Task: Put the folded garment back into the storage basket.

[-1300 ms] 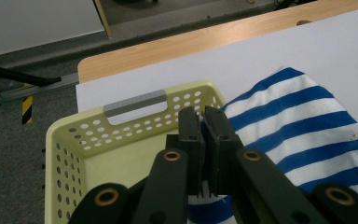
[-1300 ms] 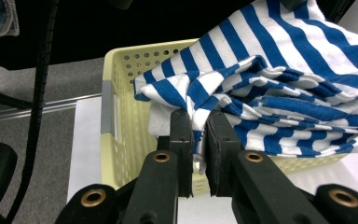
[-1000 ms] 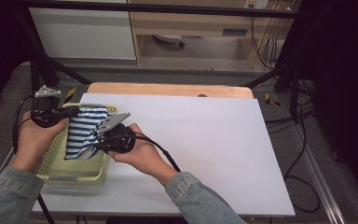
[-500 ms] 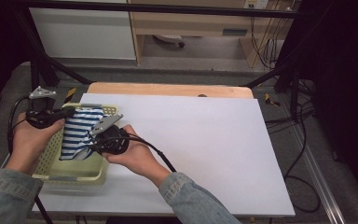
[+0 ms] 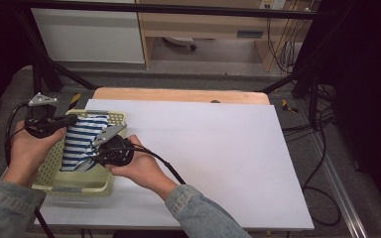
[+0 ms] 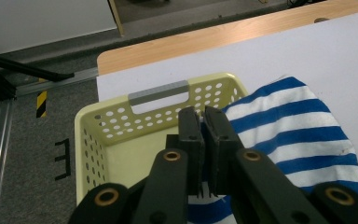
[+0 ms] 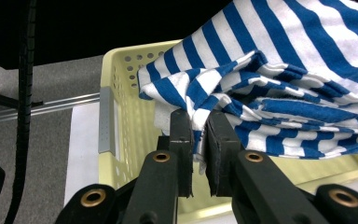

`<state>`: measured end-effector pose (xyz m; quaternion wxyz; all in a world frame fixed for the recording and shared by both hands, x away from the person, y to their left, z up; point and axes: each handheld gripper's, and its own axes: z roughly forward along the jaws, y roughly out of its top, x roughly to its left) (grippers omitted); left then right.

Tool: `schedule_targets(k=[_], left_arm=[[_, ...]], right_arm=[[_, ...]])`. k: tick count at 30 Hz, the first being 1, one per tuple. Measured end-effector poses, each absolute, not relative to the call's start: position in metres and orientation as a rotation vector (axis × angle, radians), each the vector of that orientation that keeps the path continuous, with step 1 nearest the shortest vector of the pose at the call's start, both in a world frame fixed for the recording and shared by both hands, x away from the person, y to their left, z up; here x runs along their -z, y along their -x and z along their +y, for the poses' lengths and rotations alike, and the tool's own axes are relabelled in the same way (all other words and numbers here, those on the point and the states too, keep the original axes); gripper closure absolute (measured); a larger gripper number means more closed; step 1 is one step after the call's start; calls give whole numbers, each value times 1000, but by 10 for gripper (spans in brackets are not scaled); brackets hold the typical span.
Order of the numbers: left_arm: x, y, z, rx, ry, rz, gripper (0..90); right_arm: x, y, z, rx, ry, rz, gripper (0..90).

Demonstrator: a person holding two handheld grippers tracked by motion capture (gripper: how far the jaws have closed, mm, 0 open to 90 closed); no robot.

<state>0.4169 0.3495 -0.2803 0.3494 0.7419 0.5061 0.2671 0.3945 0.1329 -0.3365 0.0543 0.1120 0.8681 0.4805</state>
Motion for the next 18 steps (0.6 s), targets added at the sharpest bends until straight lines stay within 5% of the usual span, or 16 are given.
schedule_targets(k=[18], left_arm=[[283, -415, 356, -690, -1912, 1321, 856]], right_arm=[[339, -392, 143, -1452, -320, 2649, 826]])
